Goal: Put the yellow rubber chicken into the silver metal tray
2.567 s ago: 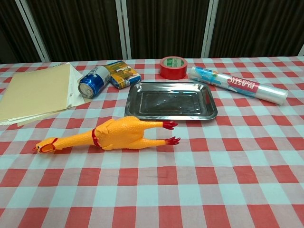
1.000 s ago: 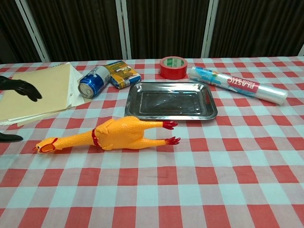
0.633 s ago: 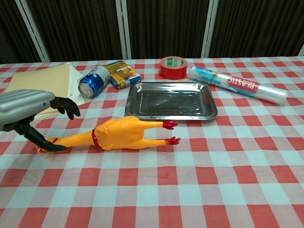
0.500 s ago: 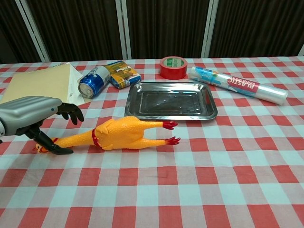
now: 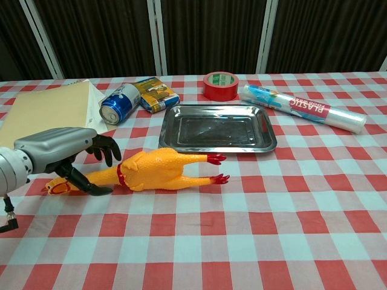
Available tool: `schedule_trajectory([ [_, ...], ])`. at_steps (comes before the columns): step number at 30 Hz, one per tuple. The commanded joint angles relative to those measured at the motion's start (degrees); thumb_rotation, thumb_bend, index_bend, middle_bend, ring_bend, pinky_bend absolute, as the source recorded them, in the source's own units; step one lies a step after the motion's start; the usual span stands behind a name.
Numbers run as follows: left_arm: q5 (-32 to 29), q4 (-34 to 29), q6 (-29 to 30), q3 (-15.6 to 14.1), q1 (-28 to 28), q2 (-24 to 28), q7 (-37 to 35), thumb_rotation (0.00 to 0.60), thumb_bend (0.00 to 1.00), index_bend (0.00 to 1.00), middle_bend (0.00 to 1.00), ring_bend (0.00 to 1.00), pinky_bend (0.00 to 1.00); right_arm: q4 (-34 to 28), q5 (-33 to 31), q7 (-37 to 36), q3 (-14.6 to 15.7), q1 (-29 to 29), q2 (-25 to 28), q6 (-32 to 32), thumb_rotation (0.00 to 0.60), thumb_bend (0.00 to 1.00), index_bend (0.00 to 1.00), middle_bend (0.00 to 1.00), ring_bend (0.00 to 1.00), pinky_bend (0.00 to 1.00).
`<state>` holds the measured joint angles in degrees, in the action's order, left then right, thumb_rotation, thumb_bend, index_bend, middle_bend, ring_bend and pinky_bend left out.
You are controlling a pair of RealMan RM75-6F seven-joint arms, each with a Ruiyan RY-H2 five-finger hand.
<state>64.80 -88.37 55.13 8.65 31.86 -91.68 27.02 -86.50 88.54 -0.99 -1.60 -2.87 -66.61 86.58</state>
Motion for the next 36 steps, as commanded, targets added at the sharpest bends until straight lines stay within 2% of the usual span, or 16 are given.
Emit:
schedule_trajectory([
  [1, 0.01, -0.05, 0.16, -0.17, 0.34, -0.33, 0.06, 0.6, 0.18, 0.31, 0.35, 0.3, 0.27, 0.17, -0.12, -0.17, 0.02, 0.13, -0.04, 0.04, 0.6, 0.37, 0.0, 0.17, 0.16, 0.09],
  [13, -4.43, 1.65, 0.5, -0.61, 2.43, -2.72, 3.95, 0.6, 0.21, 0.33, 0.38, 0.32, 0.27, 0.58, -0.38, -1.16, 0.1, 0.97, 0.12, 0.75, 0.6, 0.37, 0.0, 0.17, 0.16, 0.09],
  [16, -4.68, 2.3, 0.96, -0.65, 2.59, -3.34, 3.67, 0.6, 0.28, 0.37, 0.42, 0.36, 0.34, 0.63, -0.43, -1.3, 0.09, 1.07, 0.13, 0.77, 0.6, 0.37, 0.0, 0.17, 0.16, 0.09],
  [20, -4.99, 3.45, 1.11, -0.94, 2.86, -4.16, 3.32, 0.6, 0.42, 0.45, 0.5, 0.44, 0.46, 0.65, -0.44, -1.66, 0.1, 1.18, 0.17, 0.79, 0.6, 0.37, 0.0, 0.17, 0.16, 0.09],
  [24, 0.13, 4.09, 4.97, -0.22, 1.7, -5.11, -3.34, 0.6, 0.62, 0.62, 0.66, 0.6, 0.6, 0.33, -0.42, -1.69, 0.01, 1.4, 0.48, 1.14, 0.6, 0.37, 0.0, 0.17, 0.16, 0.09],
  [25, 2.47, 4.32, 6.33, -0.39, 1.29, -4.9, -5.46, 0.6, 0.64, 0.64, 0.69, 0.62, 0.63, 0.19, -0.34, -1.65, 0.03, 1.37, 0.54, 1.08, 0.6, 0.37, 0.0, 0.17, 0.16, 0.09],
  [30, 9.01, 4.55, 8.59, -1.5, 1.03, -2.37, -9.82, 0.6, 0.65, 0.7, 0.74, 0.67, 0.66, -0.15, 0.07, -1.89, 0.06, 1.05, 0.74, 0.68, 0.6, 0.37, 0.0, 0.17, 0.16, 0.09],
  [36, 14.03, 4.01, 10.51, -1.33, 1.7, 0.98, -11.81, 0.6, 0.66, 0.76, 0.79, 0.72, 0.72, -0.79, 1.27, -2.39, 0.12, 0.38, 1.18, 0.35, 0.6, 0.37, 0.0, 0.17, 0.16, 0.09],
])
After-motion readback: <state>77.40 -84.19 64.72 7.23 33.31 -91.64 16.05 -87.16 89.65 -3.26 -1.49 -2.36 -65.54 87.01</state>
